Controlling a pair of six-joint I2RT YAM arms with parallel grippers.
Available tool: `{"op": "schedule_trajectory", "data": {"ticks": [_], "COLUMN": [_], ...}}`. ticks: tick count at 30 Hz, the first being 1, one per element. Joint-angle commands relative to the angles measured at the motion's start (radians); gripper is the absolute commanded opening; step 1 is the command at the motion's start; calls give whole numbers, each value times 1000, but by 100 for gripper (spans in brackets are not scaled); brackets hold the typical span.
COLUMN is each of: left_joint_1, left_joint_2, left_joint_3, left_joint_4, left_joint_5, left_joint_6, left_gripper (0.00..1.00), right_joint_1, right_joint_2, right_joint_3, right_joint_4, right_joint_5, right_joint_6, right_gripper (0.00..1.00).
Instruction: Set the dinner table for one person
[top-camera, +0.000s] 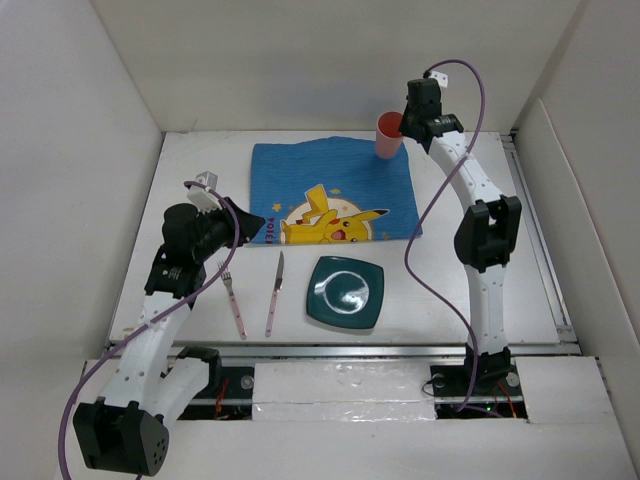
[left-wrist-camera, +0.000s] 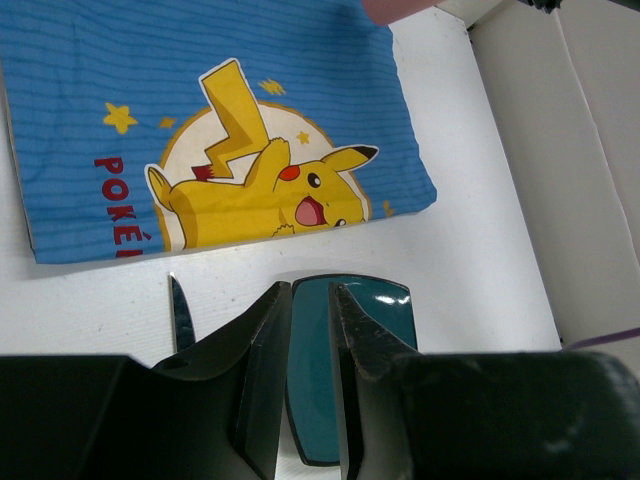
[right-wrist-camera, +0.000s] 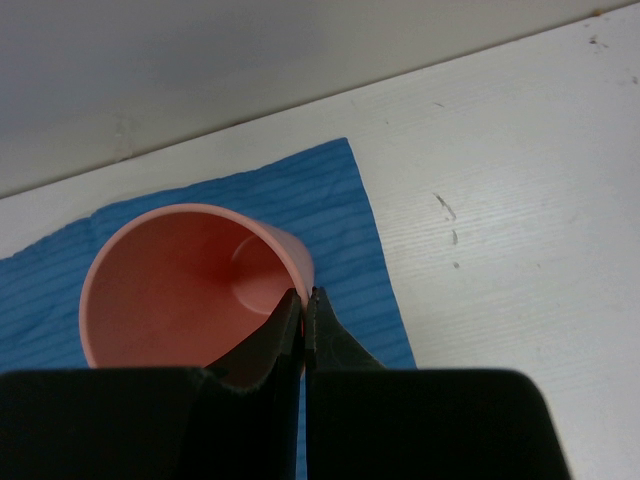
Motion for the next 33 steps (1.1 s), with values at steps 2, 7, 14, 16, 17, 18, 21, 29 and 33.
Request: {"op": "schedule_trajectory", "data": {"ticks": [2, 7, 14, 16, 17, 18, 21, 29, 33], "left_joint_1": [-4, -4, -4, -4, -4, -4, -4, -4, -4], "left_joint_2": [17, 26, 35, 33, 33, 35, 30, 33, 30], "left_joint_3": [52, 60, 60, 58, 58, 58, 55, 57, 55], "left_joint_4": [24, 24, -7, -4, -4, -5, -4, -7, -10], "left_joint_5": [9, -4, -11, -11, -14, -14, -16, -20, -22], "left_joint_6": [22, 29, 32, 32, 32, 32, 33, 33, 36], "left_gripper": [19, 19, 19, 19, 19, 19, 19, 19, 19], "right_joint_1": [-25, -45, -54, -54, -54, -63, -83, -83, -83], "right_joint_2": [106, 201, 244, 220, 220, 211, 183, 214, 244], "right_joint_3": [281, 294, 231, 233, 233, 250, 296, 300, 280], "right_joint_4": [-83, -75, -58, -35, -35, -31, -25, -17, 0], "right_joint_5": [-57, -54, -63, -65, -65, -69, -103, -141, -144], "right_joint_6": [-48, -67, -70, -65, -65, -61, -39, -32, -24], "right_gripper": [0, 0, 0, 0, 0, 0, 0, 0, 0]}}
